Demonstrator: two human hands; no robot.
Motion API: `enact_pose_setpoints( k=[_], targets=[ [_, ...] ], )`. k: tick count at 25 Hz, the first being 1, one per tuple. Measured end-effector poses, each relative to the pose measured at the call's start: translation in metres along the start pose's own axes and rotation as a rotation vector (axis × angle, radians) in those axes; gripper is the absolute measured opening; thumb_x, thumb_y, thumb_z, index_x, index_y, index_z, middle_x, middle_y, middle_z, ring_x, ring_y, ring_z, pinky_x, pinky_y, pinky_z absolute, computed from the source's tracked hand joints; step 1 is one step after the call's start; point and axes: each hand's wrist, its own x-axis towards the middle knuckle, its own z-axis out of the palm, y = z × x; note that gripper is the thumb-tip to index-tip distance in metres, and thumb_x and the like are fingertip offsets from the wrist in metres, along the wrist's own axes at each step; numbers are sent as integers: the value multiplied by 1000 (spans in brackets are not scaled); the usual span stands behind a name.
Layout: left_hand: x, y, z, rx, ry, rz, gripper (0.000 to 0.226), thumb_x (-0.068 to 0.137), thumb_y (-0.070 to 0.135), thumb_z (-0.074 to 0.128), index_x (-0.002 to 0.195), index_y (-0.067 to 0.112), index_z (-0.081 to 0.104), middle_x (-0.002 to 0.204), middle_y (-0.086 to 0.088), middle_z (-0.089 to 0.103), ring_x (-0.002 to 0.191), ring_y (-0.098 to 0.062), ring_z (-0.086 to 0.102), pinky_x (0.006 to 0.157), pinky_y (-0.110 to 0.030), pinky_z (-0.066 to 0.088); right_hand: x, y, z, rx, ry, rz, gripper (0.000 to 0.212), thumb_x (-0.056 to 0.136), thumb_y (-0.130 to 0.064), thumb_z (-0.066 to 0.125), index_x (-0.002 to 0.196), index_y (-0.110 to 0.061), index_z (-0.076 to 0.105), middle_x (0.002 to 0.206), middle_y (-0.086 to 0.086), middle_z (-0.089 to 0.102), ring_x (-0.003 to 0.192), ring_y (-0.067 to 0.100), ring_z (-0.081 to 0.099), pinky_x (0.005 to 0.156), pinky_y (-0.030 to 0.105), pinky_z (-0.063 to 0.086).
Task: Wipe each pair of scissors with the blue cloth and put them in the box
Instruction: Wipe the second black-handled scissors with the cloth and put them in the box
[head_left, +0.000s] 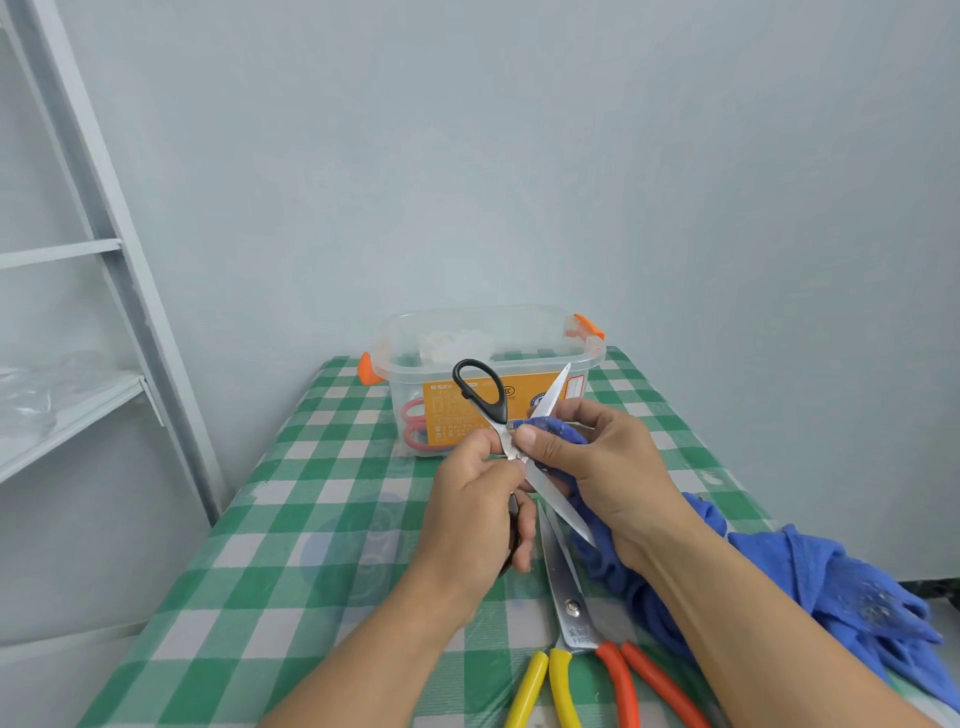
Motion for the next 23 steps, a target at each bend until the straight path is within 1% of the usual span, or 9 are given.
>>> enact_pose_setpoints(
  k=[3,6,8,11,15,17,19,21,23],
  targets=[
    [-1,3,0,-31,-17,-18,17,97,1,42,81,7,39,48,-11,43,37,-21,34,44,-32,23,1,-3,0,4,49,-50,9,85,-8,76,85,-4,68,64,5,68,54,12,61,51,20,52],
    [-3,4,2,-19,-30,-14,16,96,0,41,82,3,33,47,-9,41,38,-21,33,44,-32,22,2,-2,-1,-52,92,-117,23,92,-17,70,83,4,68,60,11,63,50,17,56,44,24,47],
    [-4,3,3,4,-44,-10,14,96,0,41,83,2,35,48,-11,42,37,-21,33,42,-30,25,1,-3,-1,-77,117,-132,33,97,-23,65,79,5,65,58,14,62,47,20,55,39,25,43],
    [-4,2,3,27,-62,-6,10,97,1,42,88,-3,39,50,-13,43,38,-22,34,41,-29,28,0,-5,-3,-15,121,-61,36,98,-29,63,78,1,63,59,15,63,46,20,59,40,25,46],
    [-1,0,3,0,-60,-4,22,88,16,48,95,-4,43,49,-11,44,38,-22,35,43,-31,26,1,-2,-6,5,49,-26,26,92,-19,70,84,5,66,66,16,63,51,21,59,46,27,49],
    [1,-2,2,-16,-47,-14,13,94,9,46,98,-2,50,47,-10,44,38,-22,35,44,-32,25,2,2,-6,-42,4,-15,13,86,-11,76,82,-1,68,68,14,63,54,19,59,48,26,50],
    [2,-4,2,-14,-34,-25,16,97,2,41,98,2,57,46,-10,44,37,-22,35,45,-31,24,3,3,-6,-95,-35,2,13,80,-7,81,78,-6,68,68,13,64,55,18,59,50,26,49],
    [2,-5,2,-10,-31,-19,16,97,1,40,100,0,56,47,-11,43,38,-22,35,44,-31,25,3,3,-6,-89,-30,21,18,76,-6,83,81,-4,66,70,14,66,59,20,61,53,27,51],
    [1,-4,1,18,-32,4,11,99,2,41,100,-5,49,50,-14,43,39,-22,34,43,-31,27,2,1,-5,1,18,31,20,79,-6,81,90,1,64,70,14,68,57,20,63,52,27,53]
  ],
)
